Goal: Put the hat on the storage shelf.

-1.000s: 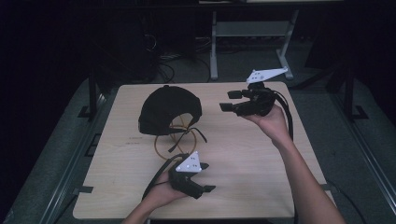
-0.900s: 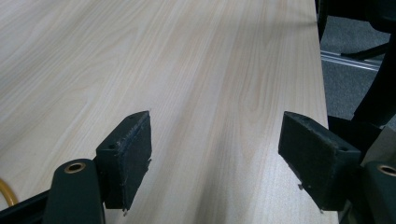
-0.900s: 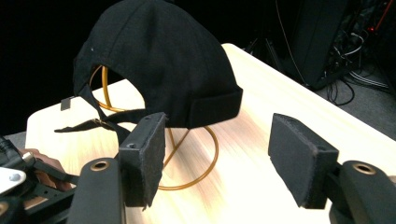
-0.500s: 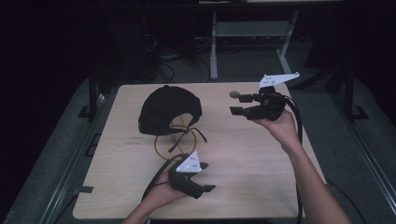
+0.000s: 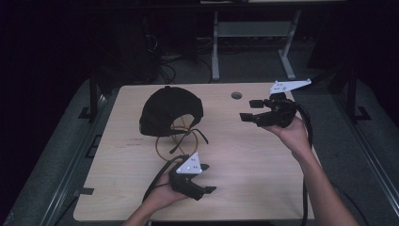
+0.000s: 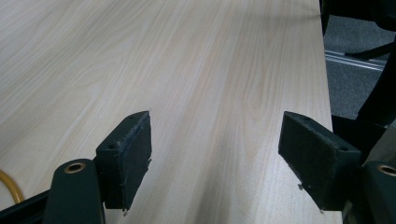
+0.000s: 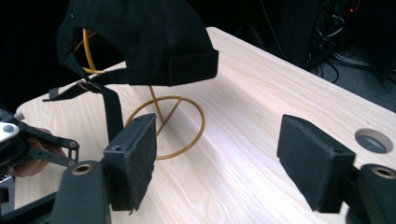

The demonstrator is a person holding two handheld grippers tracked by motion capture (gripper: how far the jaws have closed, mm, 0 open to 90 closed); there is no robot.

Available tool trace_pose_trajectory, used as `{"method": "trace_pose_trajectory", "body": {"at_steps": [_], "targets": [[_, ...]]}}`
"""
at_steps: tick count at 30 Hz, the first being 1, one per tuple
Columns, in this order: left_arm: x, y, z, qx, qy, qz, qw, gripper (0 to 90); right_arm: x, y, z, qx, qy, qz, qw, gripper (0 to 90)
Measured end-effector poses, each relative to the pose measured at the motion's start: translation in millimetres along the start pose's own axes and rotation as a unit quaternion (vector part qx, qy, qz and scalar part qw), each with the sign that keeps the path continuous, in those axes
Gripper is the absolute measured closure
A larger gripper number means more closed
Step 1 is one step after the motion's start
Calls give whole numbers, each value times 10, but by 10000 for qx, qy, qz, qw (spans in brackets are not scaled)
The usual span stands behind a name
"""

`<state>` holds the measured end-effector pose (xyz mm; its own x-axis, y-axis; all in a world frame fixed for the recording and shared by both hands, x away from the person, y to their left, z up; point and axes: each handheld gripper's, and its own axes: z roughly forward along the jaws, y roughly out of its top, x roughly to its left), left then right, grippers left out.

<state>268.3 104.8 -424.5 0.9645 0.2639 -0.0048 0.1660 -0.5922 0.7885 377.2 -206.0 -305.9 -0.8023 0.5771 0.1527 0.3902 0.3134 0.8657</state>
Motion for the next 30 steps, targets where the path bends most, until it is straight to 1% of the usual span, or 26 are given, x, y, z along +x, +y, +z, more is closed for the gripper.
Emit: {"method": "trace_pose_trajectory", "body": {"at_steps": [2, 9, 12, 14, 17, 30], "targets": [[6, -2, -2, 5, -1, 23, 10000, 252, -11, -31, -25, 16, -24, 42, 10000, 269], [8, -11, -7, 6, -1, -8, 10000, 252, -47, -145, -80, 98, -84, 134, 9998, 253], [12, -15, -10, -7, -3, -22, 10000, 251, -52, -179, -97, 80, -101, 136, 9998, 252], [16, -21, -16, -32, -15, -93, 10000, 251, -54, -226, -121, 85, -113, 174, 9997, 247], [22, -25, -23, -29, 1, -85, 10000, 251, -60, -258, -140, 87, -133, 188, 9997, 242], [40, -47, -33, -11, 70, -71, 9999, 241, -74, -541, -249, 126, -178, 334, 9992, 227]]}}
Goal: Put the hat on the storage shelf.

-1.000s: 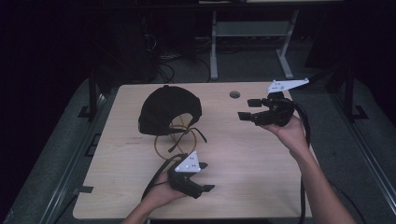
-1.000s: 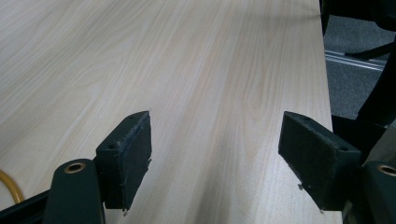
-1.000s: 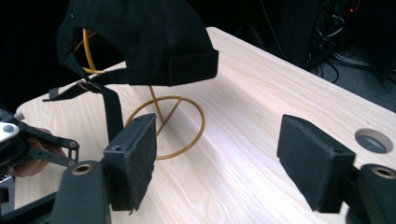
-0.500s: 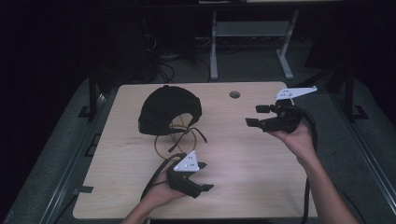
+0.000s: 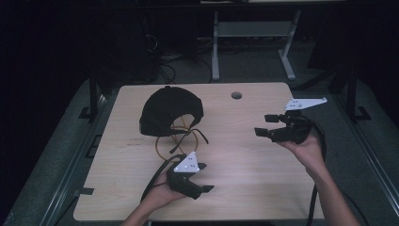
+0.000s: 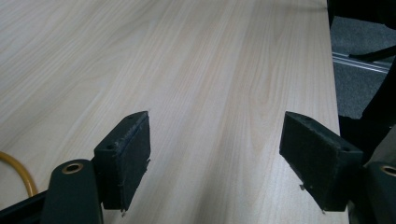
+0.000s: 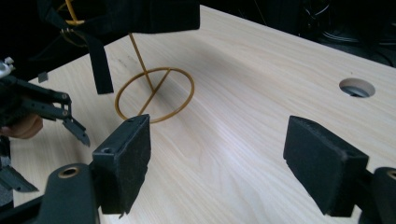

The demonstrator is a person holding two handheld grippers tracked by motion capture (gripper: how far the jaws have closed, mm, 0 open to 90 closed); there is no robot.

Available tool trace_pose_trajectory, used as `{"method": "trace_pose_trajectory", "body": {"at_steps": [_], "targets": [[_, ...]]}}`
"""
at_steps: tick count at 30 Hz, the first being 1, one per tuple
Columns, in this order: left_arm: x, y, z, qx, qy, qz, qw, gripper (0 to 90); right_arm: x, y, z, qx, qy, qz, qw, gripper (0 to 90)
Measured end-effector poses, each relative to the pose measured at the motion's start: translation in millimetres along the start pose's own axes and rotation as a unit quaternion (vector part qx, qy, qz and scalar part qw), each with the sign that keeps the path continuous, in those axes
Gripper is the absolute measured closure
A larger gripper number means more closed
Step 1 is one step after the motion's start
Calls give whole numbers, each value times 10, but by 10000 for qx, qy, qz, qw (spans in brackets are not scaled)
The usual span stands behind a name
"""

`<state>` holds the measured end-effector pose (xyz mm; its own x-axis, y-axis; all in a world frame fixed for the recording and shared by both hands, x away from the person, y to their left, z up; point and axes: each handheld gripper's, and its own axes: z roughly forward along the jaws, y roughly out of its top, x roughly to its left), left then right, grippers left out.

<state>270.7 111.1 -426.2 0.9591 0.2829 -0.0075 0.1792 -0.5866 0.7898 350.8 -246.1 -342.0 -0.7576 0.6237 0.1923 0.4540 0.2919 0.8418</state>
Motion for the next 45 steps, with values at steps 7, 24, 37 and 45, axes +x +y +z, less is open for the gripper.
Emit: {"method": "trace_pose_trajectory", "body": {"at_steps": [7, 24, 37, 45], "targets": [[-3, -9, 4, 16, 14, -5, 10000, 237, -21, -134, -20, 57, -27, 95, 9999, 215], [4, -29, 8, 23, 45, -63, 10000, 217, -65, -514, -71, 136, -41, 325, 9994, 205], [8, -34, 5, 60, 60, -80, 9999, 213, -62, -795, -143, 225, -95, 428, 9988, 202], [8, -36, 5, 71, 68, -85, 9999, 212, -94, -967, -192, 247, -147, 502, 9983, 202]]}}
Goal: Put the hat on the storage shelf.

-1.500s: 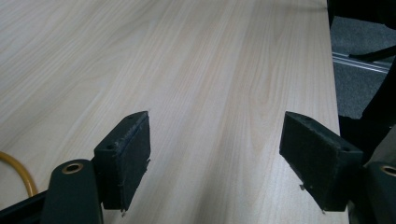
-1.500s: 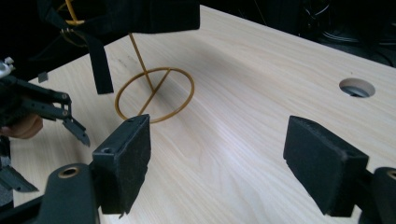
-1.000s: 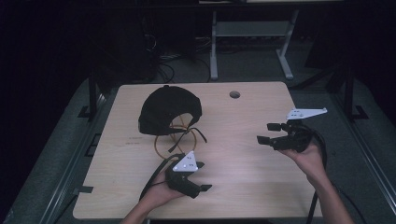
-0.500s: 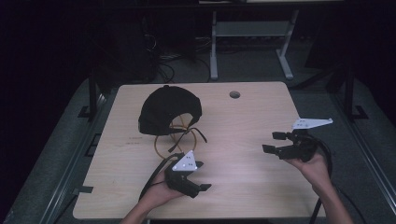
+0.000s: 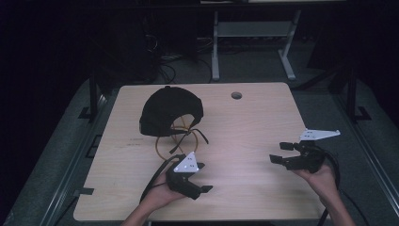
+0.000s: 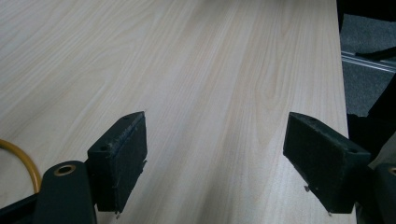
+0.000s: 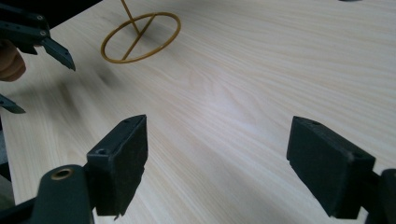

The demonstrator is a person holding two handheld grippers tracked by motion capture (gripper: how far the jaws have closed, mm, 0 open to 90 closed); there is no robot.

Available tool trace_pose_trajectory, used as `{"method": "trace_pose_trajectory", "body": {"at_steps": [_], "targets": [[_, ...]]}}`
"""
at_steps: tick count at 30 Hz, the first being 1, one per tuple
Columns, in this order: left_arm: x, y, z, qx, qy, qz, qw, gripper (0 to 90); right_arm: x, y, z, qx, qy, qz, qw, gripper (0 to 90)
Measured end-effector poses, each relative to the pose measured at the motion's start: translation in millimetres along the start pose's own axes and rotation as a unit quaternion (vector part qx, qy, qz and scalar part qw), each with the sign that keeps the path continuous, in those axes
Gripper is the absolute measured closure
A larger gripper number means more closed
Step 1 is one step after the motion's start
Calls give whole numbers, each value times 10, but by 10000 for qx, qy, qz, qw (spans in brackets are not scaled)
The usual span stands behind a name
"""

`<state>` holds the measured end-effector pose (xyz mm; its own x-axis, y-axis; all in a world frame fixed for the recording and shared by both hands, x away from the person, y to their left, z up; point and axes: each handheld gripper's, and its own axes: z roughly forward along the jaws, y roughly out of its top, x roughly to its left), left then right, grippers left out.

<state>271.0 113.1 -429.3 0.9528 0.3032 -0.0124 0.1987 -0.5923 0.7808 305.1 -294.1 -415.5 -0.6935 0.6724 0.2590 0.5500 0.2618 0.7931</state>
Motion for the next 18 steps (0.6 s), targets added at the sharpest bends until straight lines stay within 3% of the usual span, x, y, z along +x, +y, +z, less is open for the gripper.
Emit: {"method": "trace_pose_trajectory", "body": {"at_steps": [18], "targets": [[-6, -11, -21, -50, 14, -25, 10000, 213, -5, -409, -185, -58, -117, 242, 9996, 199]]}}
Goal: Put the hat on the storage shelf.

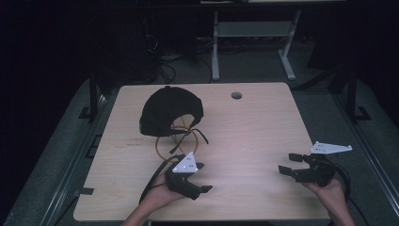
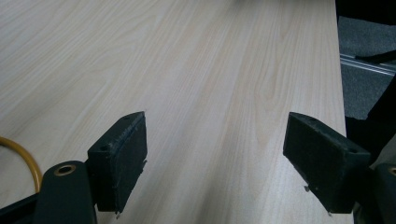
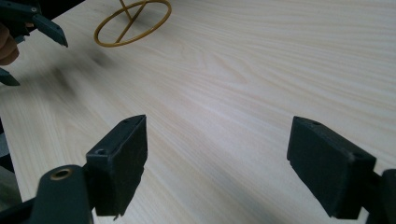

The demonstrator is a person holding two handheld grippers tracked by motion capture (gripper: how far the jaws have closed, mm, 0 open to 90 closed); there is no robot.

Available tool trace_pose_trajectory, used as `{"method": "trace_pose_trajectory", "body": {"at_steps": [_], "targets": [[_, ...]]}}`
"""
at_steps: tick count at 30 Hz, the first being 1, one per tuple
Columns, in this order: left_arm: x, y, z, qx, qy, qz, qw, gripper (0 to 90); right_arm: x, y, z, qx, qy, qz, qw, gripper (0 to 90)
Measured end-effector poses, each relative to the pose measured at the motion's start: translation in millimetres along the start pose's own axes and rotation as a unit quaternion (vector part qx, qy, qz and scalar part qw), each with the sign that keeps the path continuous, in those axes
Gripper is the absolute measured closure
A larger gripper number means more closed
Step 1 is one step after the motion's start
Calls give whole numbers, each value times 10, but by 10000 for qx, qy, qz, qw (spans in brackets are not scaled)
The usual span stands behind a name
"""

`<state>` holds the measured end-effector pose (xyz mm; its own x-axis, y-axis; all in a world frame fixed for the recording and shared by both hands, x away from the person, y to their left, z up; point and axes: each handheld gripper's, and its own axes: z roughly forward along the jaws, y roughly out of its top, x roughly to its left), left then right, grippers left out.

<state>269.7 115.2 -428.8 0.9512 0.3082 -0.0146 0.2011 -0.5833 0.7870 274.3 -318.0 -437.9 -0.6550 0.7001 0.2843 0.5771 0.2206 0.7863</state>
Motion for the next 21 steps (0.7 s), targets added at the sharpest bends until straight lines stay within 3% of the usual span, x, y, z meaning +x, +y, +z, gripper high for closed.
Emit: {"method": "trace_pose_trajectory", "body": {"at_steps": [7, 17, 21], "targets": [[-5, -3, 3, 5, 0, -18, 10000, 213, 22, -153, -17, -8, -38, 84, 10000, 198], [0, -9, 8, 17, -2, -52, 10000, 213, 124, -317, -116, -63, -113, -18, 9999, 189], [3, -13, 17, 40, -13, -47, 10000, 213, 180, -412, -146, -15, -295, -108, 9995, 183]]}}
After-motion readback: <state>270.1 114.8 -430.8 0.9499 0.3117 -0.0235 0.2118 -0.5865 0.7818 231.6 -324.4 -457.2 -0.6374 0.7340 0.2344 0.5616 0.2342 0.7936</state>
